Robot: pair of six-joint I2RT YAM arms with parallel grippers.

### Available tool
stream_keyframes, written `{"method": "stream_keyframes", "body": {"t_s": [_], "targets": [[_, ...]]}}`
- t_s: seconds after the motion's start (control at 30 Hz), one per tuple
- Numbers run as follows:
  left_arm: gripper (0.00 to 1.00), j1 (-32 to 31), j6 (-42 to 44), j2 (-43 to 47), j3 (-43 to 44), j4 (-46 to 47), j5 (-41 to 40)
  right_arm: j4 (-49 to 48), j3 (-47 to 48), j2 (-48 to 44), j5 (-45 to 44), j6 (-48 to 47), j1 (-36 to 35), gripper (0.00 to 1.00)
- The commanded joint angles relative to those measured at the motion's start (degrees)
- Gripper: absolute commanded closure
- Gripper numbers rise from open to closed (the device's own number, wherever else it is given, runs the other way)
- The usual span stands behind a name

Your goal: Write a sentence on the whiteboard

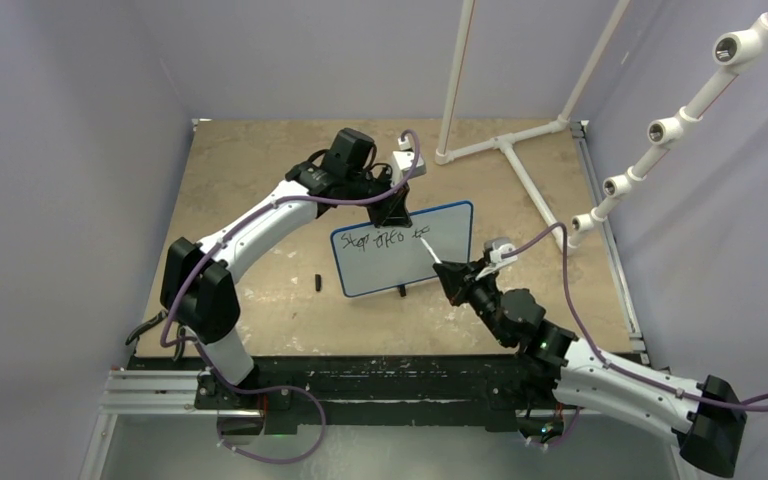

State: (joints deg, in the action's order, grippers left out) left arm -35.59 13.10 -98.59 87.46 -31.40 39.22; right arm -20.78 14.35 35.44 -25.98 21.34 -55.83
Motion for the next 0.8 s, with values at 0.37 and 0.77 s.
{"method": "stream_keyframes", "body": {"t_s": [0.37,0.77], "targets": [[1.0,0.66,2.24,1.64,-3.28,-5.3,-0.14,-2.78,2.87,2.42,-4.07,-0.58,0.11,1.0],[1.0,0.66,2.24,1.82,-3.33,-5.19,-0.02,-4.58,2.79,3.08,-5.13,-1.25,0.11,1.0]]}}
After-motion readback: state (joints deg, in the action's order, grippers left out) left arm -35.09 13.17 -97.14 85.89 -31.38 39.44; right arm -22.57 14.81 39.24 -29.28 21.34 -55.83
